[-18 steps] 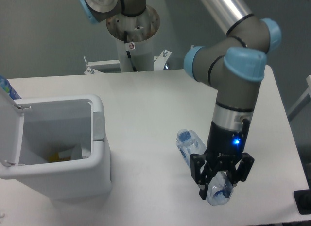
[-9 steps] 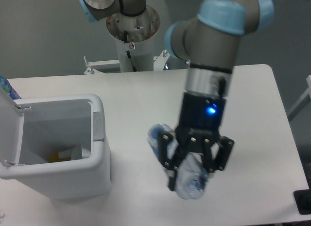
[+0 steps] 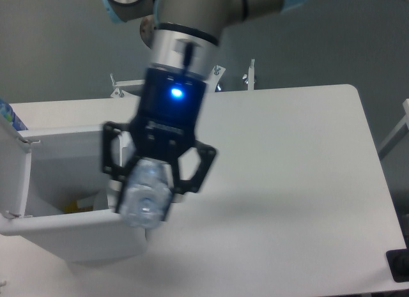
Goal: Place the trash in the trash can
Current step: 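Lift the bottle and carry it over the trash bin opening, then lower the bottle into the bin and open the gripper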
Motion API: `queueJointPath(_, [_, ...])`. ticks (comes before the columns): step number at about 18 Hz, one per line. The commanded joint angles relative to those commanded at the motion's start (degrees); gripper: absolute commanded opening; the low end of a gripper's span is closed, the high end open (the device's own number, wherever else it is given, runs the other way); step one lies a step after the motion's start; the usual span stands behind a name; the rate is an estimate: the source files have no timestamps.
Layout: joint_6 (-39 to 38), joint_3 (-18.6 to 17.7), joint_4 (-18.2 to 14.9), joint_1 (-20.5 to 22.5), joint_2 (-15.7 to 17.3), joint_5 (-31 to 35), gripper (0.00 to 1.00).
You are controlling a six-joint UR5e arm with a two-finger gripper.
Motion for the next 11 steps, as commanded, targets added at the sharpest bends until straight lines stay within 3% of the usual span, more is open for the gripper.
queueJointPath(7, [6.23, -3.95, 0.0, -4.75, -0.97, 0.09, 0.6])
queueJointPath(11, [6.86, -5.01, 0.0, -5.02, -1.32, 0.09, 0.6])
